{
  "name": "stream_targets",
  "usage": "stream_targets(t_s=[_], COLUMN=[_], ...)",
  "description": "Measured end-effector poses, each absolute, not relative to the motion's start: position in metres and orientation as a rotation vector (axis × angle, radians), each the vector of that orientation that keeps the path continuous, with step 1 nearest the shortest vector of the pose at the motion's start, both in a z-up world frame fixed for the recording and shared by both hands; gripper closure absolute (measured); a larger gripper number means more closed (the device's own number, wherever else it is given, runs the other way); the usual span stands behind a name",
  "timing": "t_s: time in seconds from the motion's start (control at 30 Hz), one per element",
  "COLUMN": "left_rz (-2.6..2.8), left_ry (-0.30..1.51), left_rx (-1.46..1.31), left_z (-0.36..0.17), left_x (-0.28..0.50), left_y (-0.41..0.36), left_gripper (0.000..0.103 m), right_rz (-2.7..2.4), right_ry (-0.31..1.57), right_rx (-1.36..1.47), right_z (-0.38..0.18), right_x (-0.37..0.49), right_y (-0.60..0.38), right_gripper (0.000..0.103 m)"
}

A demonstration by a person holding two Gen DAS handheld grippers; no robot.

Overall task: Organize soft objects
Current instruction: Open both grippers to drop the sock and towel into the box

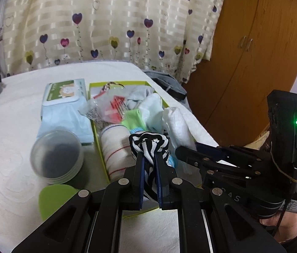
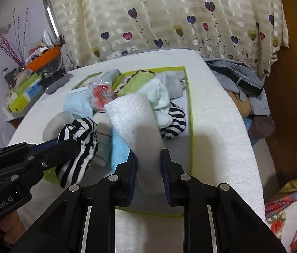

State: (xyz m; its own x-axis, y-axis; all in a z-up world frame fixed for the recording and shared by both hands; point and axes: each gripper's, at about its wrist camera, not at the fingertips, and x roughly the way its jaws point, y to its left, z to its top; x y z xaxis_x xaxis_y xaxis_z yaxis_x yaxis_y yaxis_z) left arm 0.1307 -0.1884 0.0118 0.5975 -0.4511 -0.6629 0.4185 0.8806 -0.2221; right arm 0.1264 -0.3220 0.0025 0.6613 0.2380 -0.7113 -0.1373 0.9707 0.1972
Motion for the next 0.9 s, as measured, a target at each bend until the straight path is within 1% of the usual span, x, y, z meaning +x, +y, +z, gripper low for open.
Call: stream_targets(t_s=[0.1, 0.17, 0.2, 0.23, 0.3, 0.37, 0.4, 0.43, 0.53, 0.9], left_rz=[-0.512, -0.521, -0.526, -0.528, -0.528, -0.525, -0.525, -0.525, -0.521, -0.511], left_ry=[0.798, 0.800, 0.803, 0.804, 0.799, 0.798, 0.797, 0.799, 0.794, 0.763], left_rx=[-0.044, -0.039, -0.040, -0.039, -0.038, -0.037, -0.038, -0.038, -0.037, -0.027], left_z=[0.006, 0.004, 0.003, 0.002, 0.001, 0.000, 0.000, 0.000, 0.002, 0.012], left_x=[0.135, 0.136, 0.136, 0.137, 0.138, 0.139, 0.139, 0.139, 0.137, 0.123], left_y=[-0.192, -0.194, -0.195, -0.195, -0.196, -0.197, -0.197, -0.197, -0.196, -0.190], left_gripper=[0.094, 0.094, 0.094, 0.093, 0.093, 0.089, 0.083, 0.081, 0.078, 0.078], right_rz=[0.201, 0.197, 0.196, 0.196, 0.199, 0.198, 0.198, 0.198, 0.192, 0.195], right_ry=[0.819, 0.808, 0.800, 0.796, 0.794, 0.792, 0.788, 0.786, 0.777, 0.730], right_rx=[0.123, 0.111, 0.106, 0.105, 0.102, 0.103, 0.104, 0.105, 0.110, 0.103], right_z=[0.003, 0.005, 0.006, 0.007, 0.008, 0.008, 0.009, 0.009, 0.012, 0.025], right_x=[0.125, 0.123, 0.121, 0.120, 0.120, 0.120, 0.119, 0.118, 0.115, 0.094], right_y=[-0.324, -0.325, -0.325, -0.326, -0.326, -0.326, -0.326, -0.327, -0.329, -0.328], right_gripper=[0.077, 0.074, 0.068, 0.064, 0.064, 0.064, 0.064, 0.064, 0.064, 0.063])
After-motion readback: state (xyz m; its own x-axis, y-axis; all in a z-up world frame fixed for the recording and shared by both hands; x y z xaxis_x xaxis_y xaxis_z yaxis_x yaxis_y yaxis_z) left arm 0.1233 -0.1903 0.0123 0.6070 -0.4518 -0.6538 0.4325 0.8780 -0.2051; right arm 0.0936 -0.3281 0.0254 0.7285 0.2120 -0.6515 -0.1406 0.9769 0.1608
